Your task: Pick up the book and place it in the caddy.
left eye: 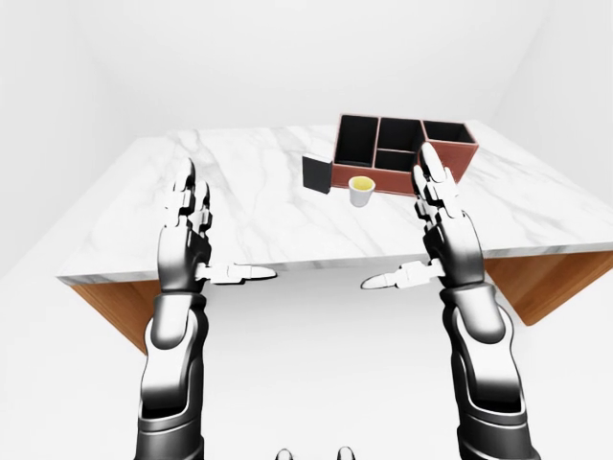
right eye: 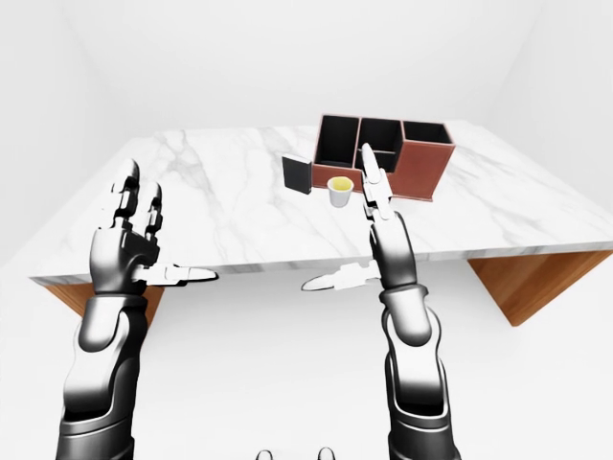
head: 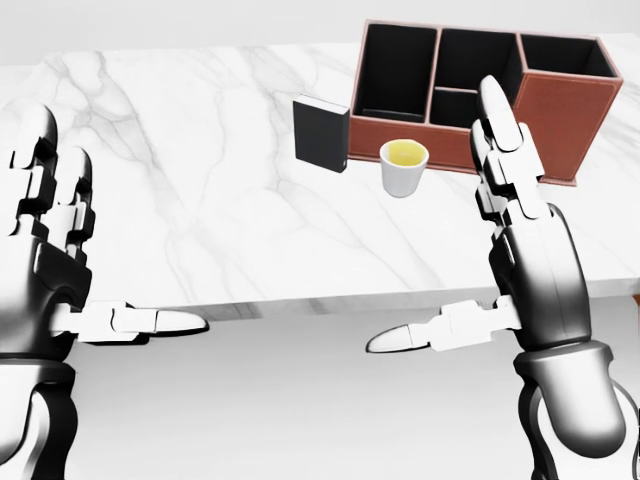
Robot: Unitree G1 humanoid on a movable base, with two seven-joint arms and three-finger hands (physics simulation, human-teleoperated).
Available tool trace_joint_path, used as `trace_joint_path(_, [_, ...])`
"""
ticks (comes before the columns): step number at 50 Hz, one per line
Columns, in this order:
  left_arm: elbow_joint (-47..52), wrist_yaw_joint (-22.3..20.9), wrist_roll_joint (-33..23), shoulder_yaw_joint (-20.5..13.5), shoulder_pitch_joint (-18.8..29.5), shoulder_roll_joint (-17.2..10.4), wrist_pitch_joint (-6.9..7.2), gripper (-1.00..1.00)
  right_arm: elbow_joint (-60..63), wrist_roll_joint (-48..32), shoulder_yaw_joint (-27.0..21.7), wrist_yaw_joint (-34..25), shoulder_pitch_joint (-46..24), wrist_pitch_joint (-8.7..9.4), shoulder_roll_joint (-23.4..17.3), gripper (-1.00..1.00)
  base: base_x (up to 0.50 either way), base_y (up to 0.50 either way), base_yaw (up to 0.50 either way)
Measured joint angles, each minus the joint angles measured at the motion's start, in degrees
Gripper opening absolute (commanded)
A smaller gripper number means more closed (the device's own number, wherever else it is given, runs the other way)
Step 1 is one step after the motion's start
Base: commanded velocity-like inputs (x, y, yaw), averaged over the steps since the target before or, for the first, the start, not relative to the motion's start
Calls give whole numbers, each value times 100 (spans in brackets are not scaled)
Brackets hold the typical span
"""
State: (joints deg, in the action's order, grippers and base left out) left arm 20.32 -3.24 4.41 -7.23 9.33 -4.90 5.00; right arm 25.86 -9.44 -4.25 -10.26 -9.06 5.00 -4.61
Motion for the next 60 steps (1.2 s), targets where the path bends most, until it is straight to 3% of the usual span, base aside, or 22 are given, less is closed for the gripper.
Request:
trace_joint_path(19, [35, -4, -17, 2, -18, 1, 0, 100, 48, -8, 22, 49, -70, 0, 15, 100, 2, 4, 0])
trace_joint_path(60, [184, -61, -26, 23, -144, 30, 0, 100, -14, -126, 105, 53, -33, 0, 54, 100, 35, -2, 0])
